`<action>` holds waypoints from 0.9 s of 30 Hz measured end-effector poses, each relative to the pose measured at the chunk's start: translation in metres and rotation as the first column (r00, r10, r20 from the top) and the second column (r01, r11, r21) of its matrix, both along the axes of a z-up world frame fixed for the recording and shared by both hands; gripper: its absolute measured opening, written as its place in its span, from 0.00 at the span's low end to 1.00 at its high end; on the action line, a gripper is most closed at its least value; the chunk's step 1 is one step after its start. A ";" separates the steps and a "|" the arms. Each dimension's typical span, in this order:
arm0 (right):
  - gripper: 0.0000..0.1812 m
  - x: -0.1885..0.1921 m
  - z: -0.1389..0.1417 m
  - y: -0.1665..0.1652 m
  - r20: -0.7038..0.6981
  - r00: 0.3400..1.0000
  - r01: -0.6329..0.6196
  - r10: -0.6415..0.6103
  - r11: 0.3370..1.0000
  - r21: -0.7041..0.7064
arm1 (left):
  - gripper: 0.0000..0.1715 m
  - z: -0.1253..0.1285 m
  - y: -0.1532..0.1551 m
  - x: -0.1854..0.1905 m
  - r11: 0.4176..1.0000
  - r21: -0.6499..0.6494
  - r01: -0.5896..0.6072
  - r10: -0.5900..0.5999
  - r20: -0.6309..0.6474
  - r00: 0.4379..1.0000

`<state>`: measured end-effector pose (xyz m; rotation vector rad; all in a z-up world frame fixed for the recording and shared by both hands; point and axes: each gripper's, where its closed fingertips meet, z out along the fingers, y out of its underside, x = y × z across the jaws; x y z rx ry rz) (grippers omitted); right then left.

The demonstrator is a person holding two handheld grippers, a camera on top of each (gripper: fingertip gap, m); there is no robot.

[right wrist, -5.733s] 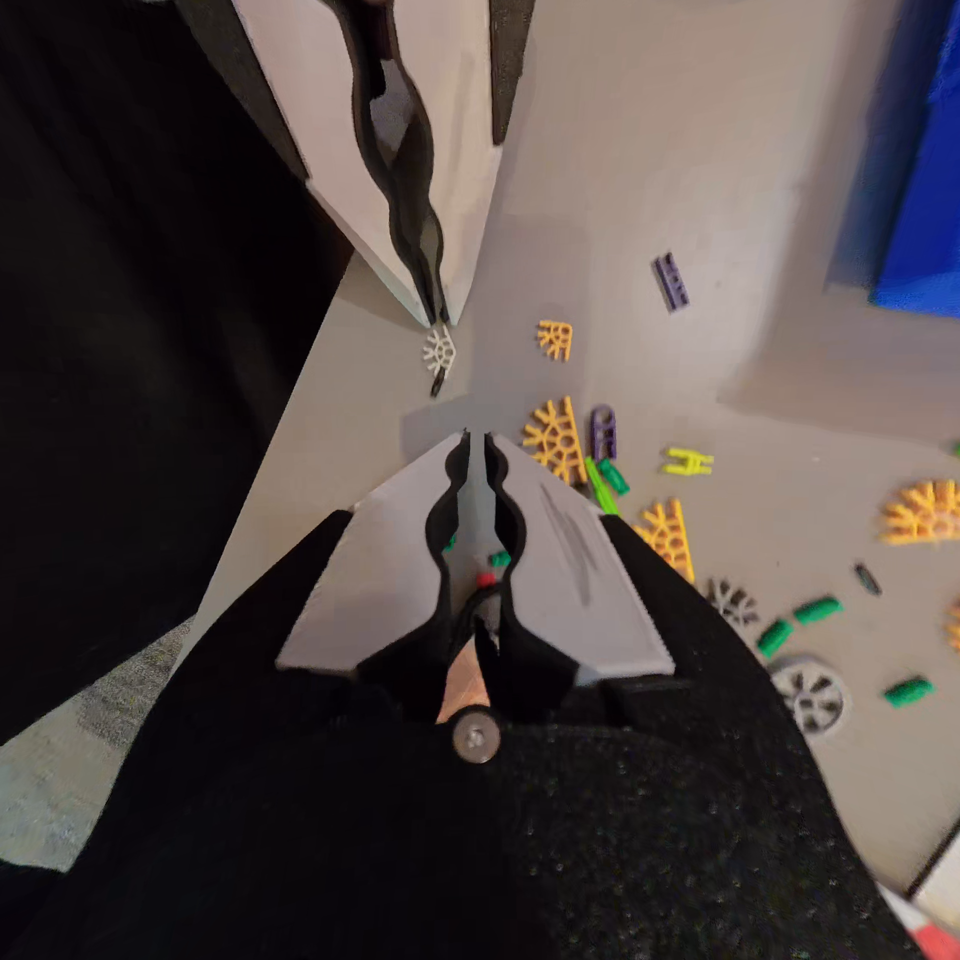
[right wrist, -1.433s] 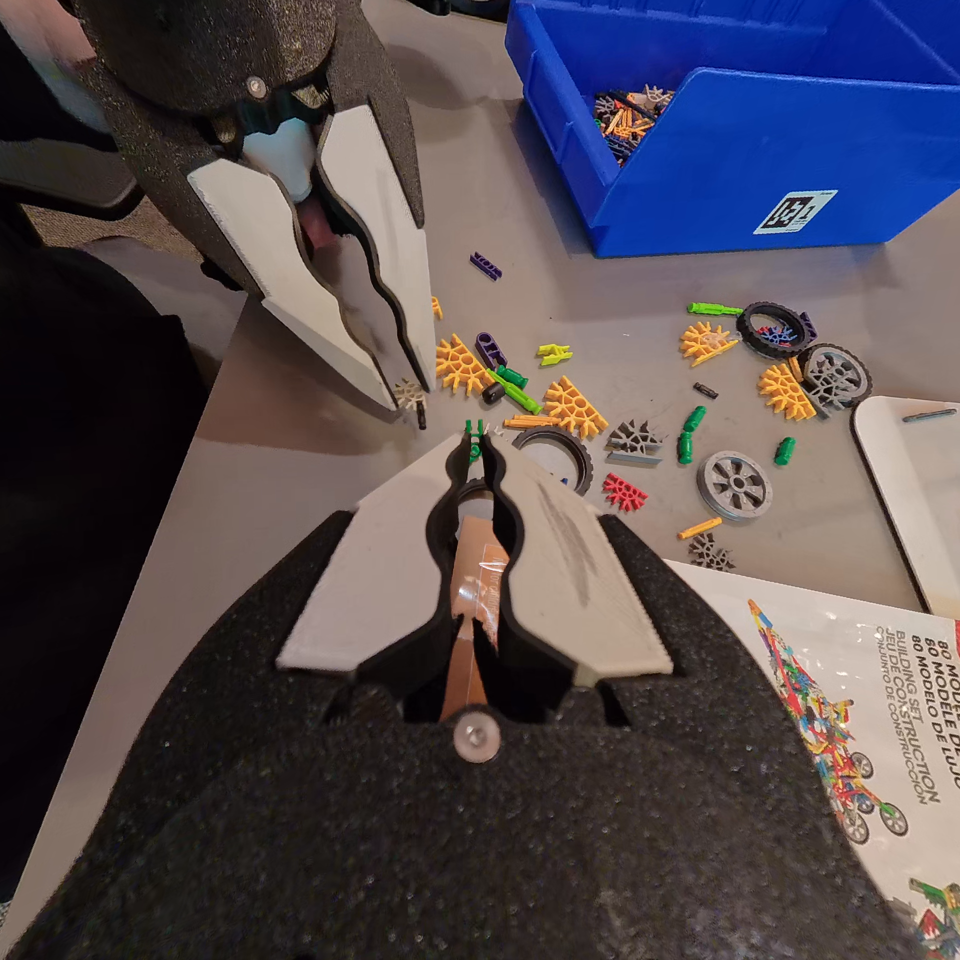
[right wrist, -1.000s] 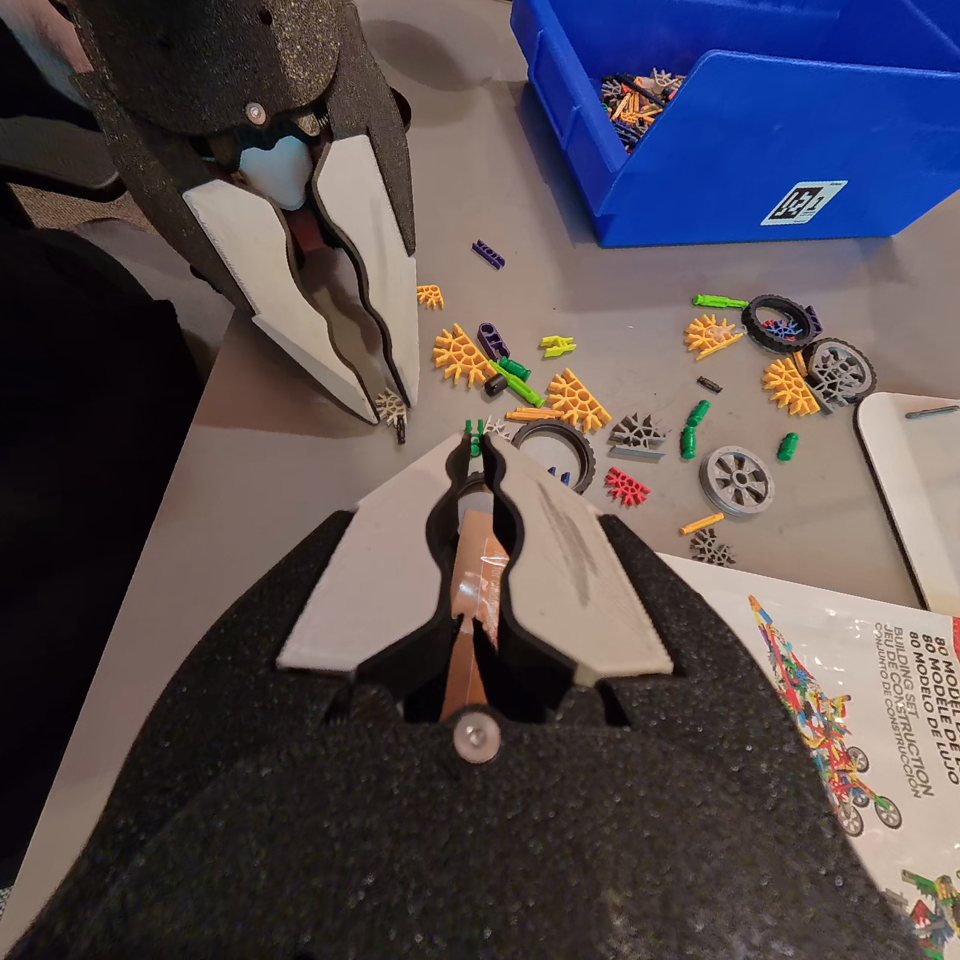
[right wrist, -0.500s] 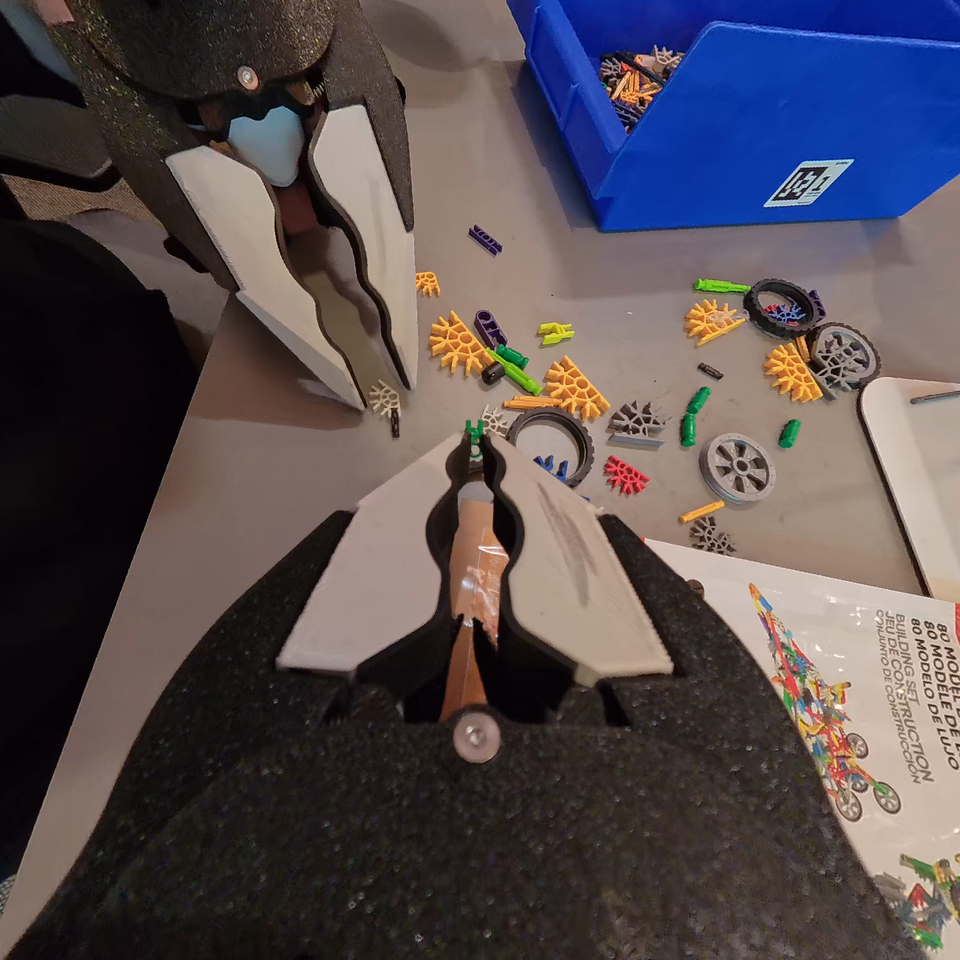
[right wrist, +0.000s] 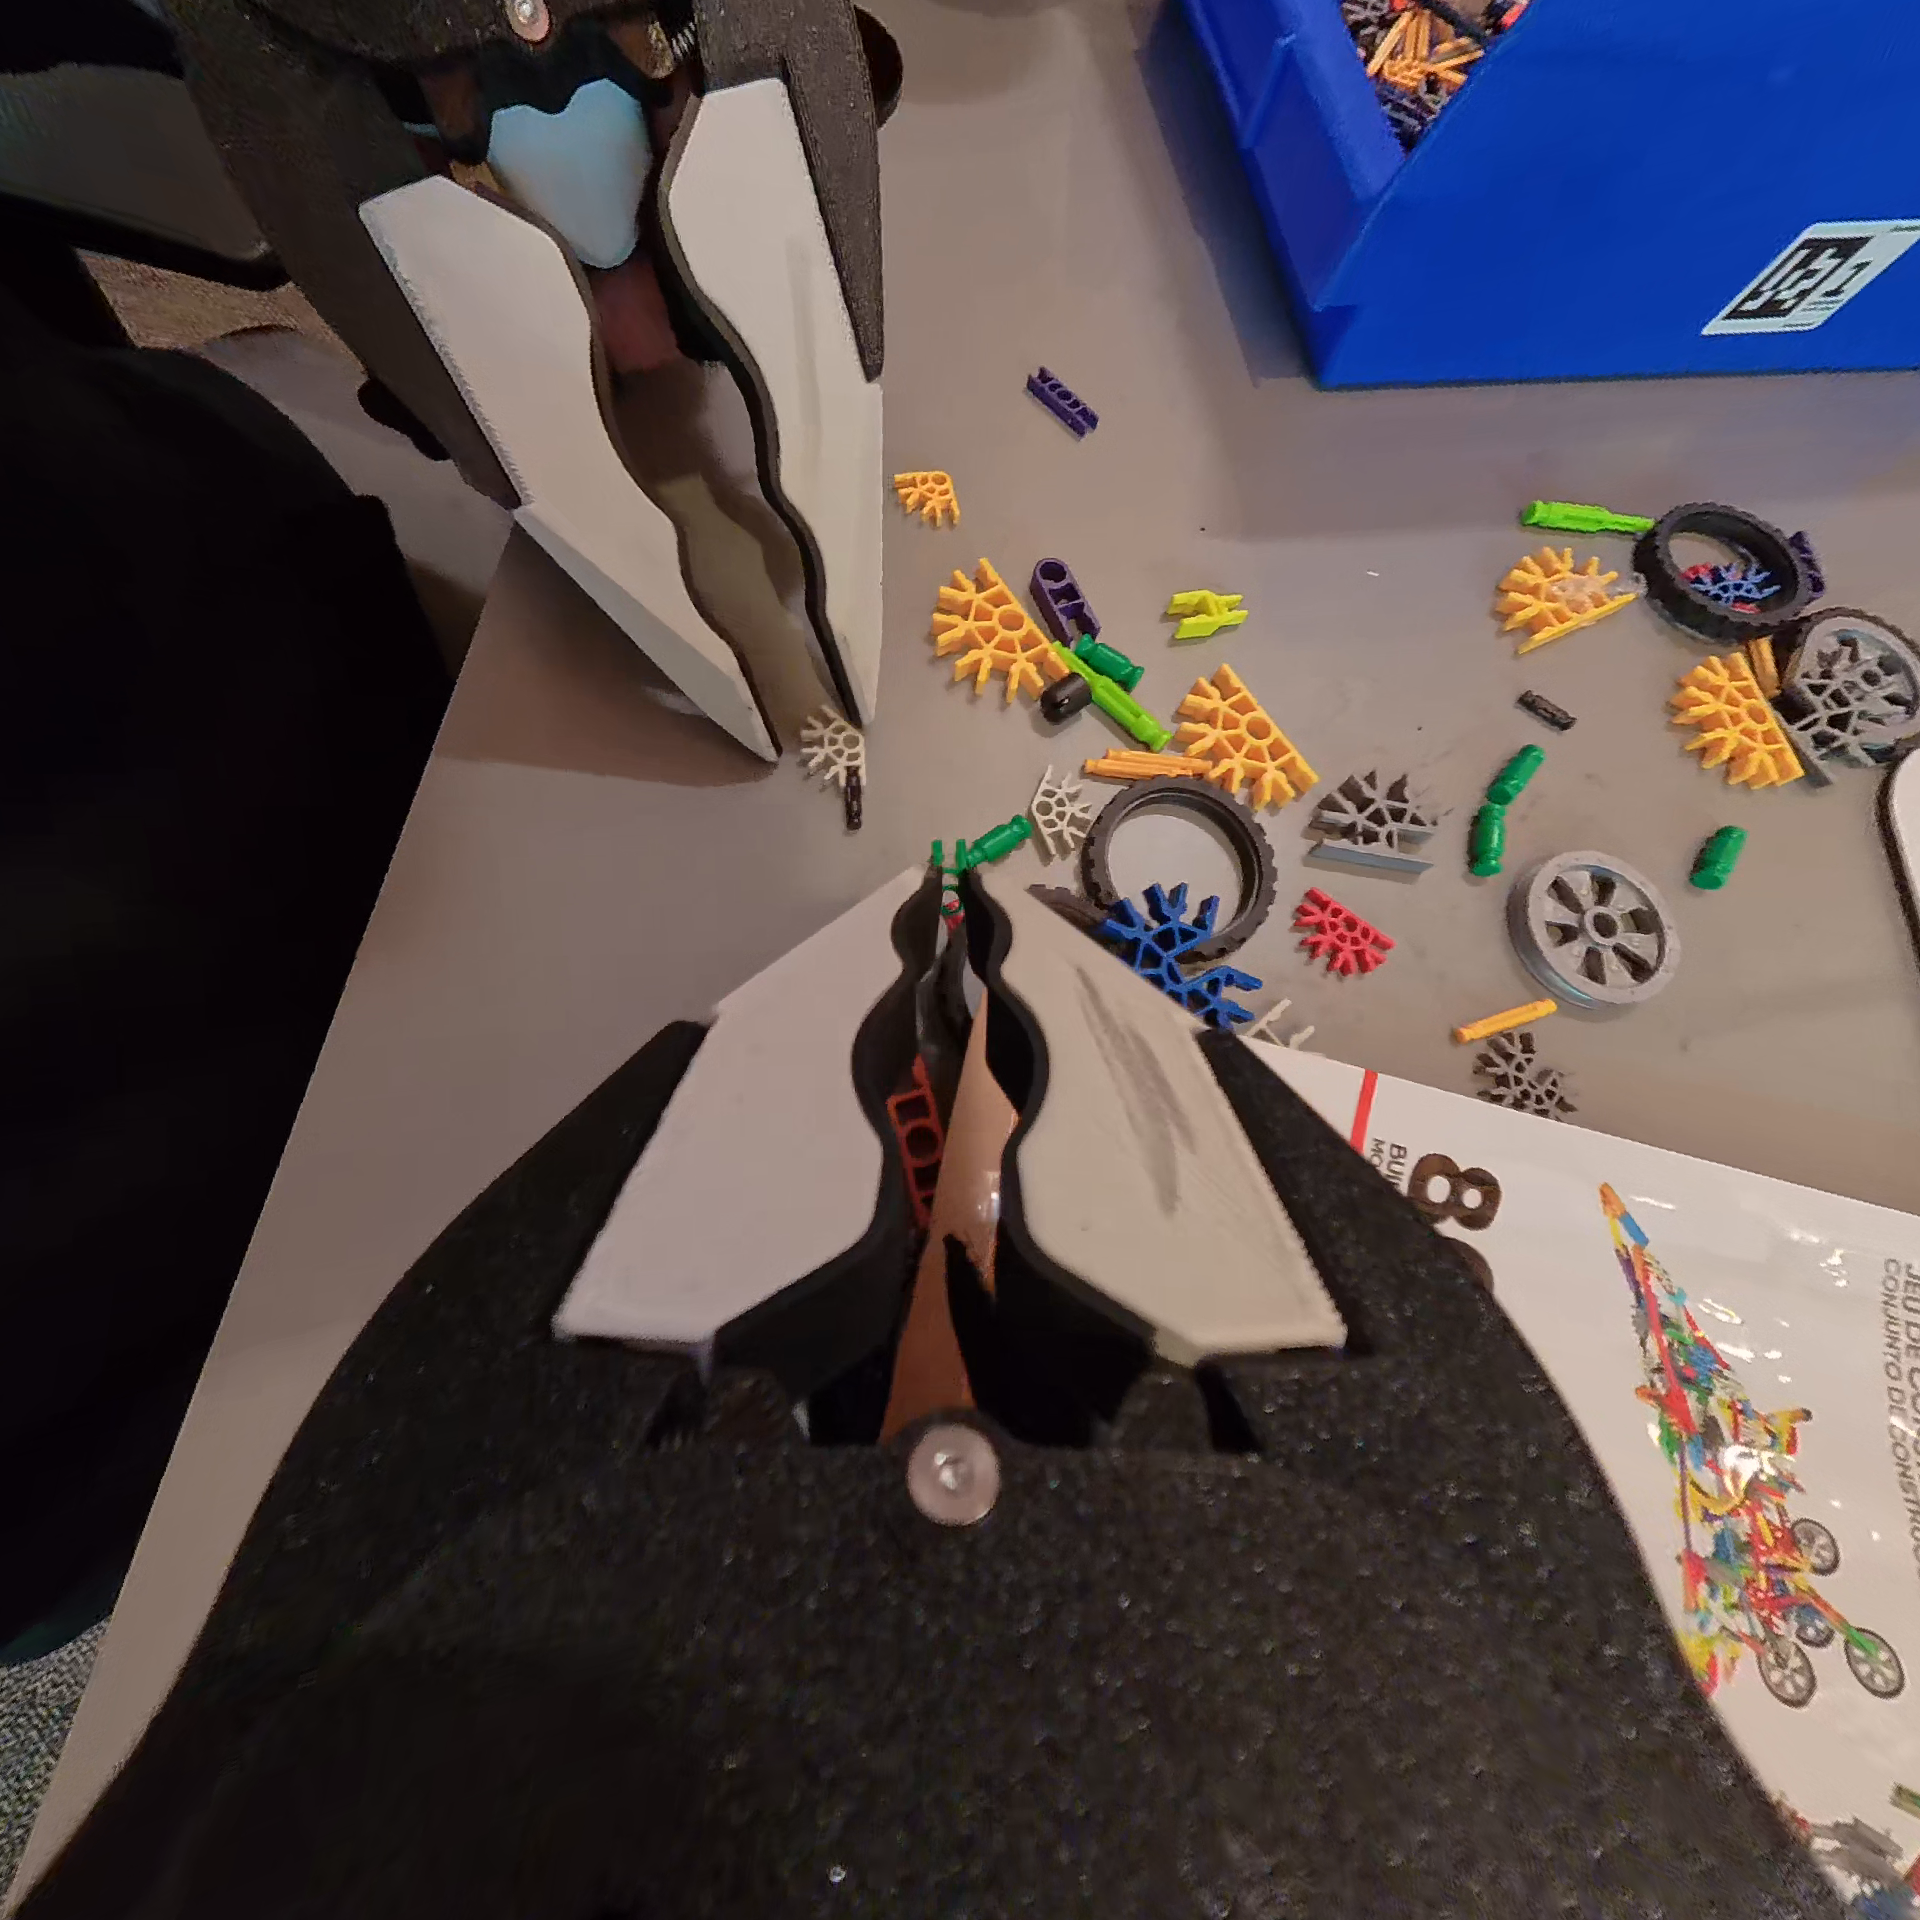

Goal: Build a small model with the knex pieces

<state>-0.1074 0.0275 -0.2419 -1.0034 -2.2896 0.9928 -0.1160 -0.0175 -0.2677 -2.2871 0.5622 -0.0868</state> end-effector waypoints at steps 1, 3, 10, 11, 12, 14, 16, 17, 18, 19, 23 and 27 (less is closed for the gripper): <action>0.01 0.001 0.000 -0.001 0.002 1.000 -0.003 0.003 1.000 0.000 | 0.09 0.000 0.000 0.001 1.000 -0.002 0.004 -0.004 -0.001 1.000; 0.01 0.001 0.001 -0.001 -0.001 1.000 -0.006 0.006 1.000 0.000 | 0.08 0.000 -0.001 0.003 1.000 -0.004 0.011 -0.011 -0.007 1.000; 0.01 -0.001 0.006 -0.003 -0.027 1.000 -0.008 0.008 1.000 -0.009 | 0.11 0.015 0.003 0.000 0.998 0.067 -0.013 0.012 0.011 1.000; 0.01 -0.001 0.007 -0.004 -0.030 1.000 -0.010 0.009 1.000 -0.021 | 0.11 0.023 0.006 0.000 0.994 0.106 -0.015 0.014 0.011 1.000; 0.01 -0.001 0.010 -0.006 -0.035 0.999 -0.013 0.012 0.999 -0.038 | 0.11 0.029 0.009 0.001 0.990 0.140 -0.013 0.012 0.009 1.000; 0.01 -0.002 0.016 -0.009 -0.047 0.999 -0.019 0.015 0.997 -0.076 | 0.11 0.038 0.015 0.005 0.981 0.193 0.004 0.000 -0.020 1.000; 0.01 -0.002 0.019 -0.011 -0.055 0.998 -0.021 0.016 0.995 -0.099 | 0.11 0.043 0.021 0.007 0.972 0.233 0.019 -0.003 -0.071 0.997; 0.01 -0.001 0.021 -0.011 -0.057 0.998 -0.022 0.016 0.994 -0.108 | 0.11 0.044 0.023 0.008 0.968 0.248 0.026 -0.005 -0.087 0.996; 0.01 -0.001 0.022 -0.012 -0.057 0.998 -0.023 0.017 0.993 -0.116 | 0.11 0.046 0.025 0.009 0.964 0.263 0.031 -0.006 -0.096 0.995; 0.01 -0.001 0.023 -0.012 -0.060 0.998 -0.023 0.016 0.992 -0.121 | 0.11 0.048 0.027 0.009 0.960 0.278 0.031 -0.002 -0.102 0.995; 0.02 -0.002 0.026 -0.010 -0.066 0.998 -0.015 0.006 0.990 -0.138 | 0.11 0.053 0.032 0.014 0.952 0.301 0.047 -0.014 -0.112 0.994; 0.01 -0.002 0.029 -0.010 -0.071 0.997 -0.011 0.000 0.989 -0.147 | 0.11 0.053 0.034 0.015 0.950 0.306 0.058 -0.016 -0.138 0.990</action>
